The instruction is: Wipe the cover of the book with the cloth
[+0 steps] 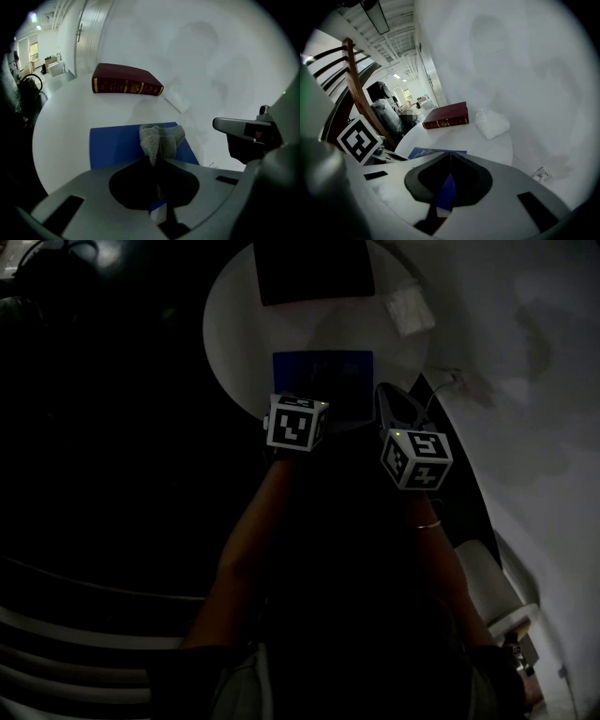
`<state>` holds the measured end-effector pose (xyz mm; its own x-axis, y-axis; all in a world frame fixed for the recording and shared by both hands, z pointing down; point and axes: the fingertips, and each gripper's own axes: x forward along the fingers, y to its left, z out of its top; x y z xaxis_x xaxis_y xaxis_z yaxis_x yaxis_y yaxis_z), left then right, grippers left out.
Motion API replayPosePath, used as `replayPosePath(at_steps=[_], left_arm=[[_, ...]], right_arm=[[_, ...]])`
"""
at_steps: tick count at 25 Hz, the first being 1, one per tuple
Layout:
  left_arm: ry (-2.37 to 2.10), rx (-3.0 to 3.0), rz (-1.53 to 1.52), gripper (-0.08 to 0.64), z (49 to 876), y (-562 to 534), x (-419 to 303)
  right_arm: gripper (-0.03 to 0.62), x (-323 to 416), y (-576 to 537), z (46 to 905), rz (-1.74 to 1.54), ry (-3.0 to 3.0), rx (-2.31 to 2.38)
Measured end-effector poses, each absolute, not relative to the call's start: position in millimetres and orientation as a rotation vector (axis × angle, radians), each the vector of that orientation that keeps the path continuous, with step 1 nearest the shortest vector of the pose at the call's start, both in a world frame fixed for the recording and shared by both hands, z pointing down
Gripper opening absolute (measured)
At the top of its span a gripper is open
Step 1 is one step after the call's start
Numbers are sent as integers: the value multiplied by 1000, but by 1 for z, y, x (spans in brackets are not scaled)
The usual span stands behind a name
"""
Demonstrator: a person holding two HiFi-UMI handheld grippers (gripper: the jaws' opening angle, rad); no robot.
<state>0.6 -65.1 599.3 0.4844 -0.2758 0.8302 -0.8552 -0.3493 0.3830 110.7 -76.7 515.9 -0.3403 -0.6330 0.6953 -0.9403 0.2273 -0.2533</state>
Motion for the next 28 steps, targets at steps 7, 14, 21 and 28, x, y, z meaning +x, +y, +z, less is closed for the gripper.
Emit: replayPosePath(at_steps=[7,14,21,28], left_arm=[[-1044,1790,816,34,603,-57,-47],[-1125,1740,818,34,605,-53,-93],[-1159,1701,854,34,603,-42,-125],[-1269,1657,831,34,589,-35,-149]], right_arm=[[29,76,-82,521,884,-2093,1327],[29,45,-86,519,850,-2118,1264],[29,35,-82,514,840,-2133,1290],[29,49,-76,507,820,-2137,1324]])
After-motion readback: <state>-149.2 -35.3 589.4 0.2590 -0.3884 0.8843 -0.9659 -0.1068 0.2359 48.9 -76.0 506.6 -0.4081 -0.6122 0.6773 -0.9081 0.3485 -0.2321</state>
